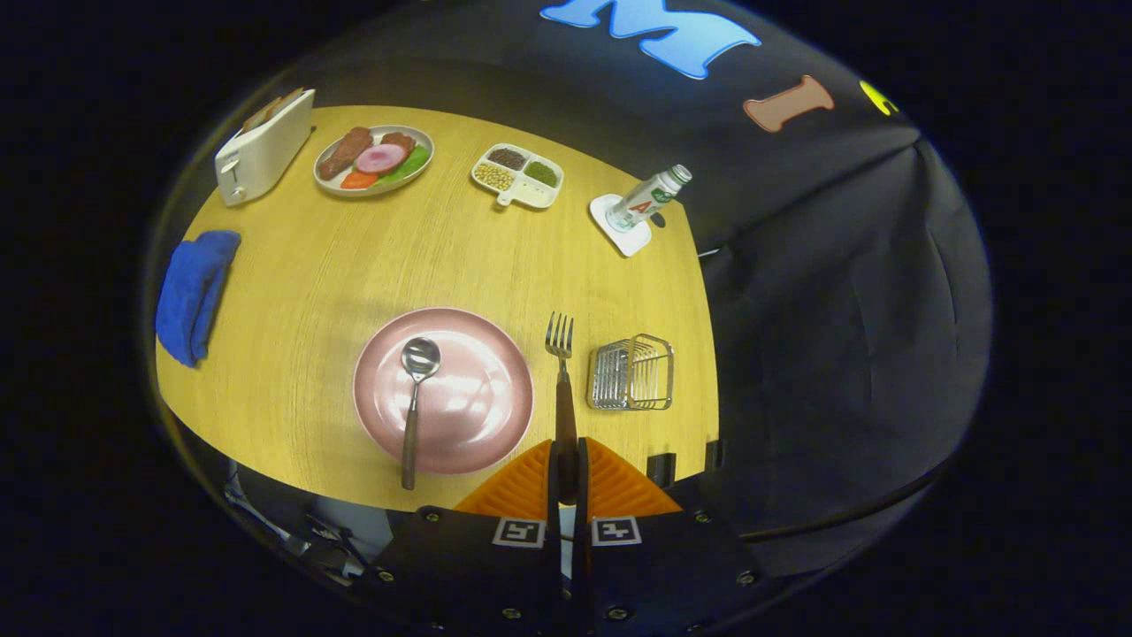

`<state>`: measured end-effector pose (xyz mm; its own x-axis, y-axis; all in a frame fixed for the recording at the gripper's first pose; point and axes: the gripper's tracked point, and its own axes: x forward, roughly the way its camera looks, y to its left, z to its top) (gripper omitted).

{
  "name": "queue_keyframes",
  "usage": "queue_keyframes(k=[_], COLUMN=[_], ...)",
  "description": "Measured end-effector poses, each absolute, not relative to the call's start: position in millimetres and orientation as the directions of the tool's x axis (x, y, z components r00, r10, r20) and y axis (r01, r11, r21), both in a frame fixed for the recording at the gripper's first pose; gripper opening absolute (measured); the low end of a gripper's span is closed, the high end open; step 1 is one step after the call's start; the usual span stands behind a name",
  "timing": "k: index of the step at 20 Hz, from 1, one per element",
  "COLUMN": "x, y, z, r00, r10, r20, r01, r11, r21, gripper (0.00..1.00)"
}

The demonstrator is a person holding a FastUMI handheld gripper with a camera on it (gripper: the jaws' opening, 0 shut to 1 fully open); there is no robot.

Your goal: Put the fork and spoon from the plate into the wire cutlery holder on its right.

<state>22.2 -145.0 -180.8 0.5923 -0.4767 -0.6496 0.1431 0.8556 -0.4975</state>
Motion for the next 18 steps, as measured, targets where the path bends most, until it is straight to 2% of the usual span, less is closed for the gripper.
queue_keyframes(k=[5, 10, 18], x=[13, 10, 28], y=[-191, -232, -254], z=[-170, -181, -197], r00=[0.561, 0.506, 0.514], r10=[-0.511, -0.526, -0.457], r20=[-0.651, -0.684, -0.726], r01=[0.249, 0.305, 0.291], r11=[0.854, 0.851, 0.889], r21=[-0.456, -0.428, -0.354], gripper=[0.05, 0.05, 0.05])
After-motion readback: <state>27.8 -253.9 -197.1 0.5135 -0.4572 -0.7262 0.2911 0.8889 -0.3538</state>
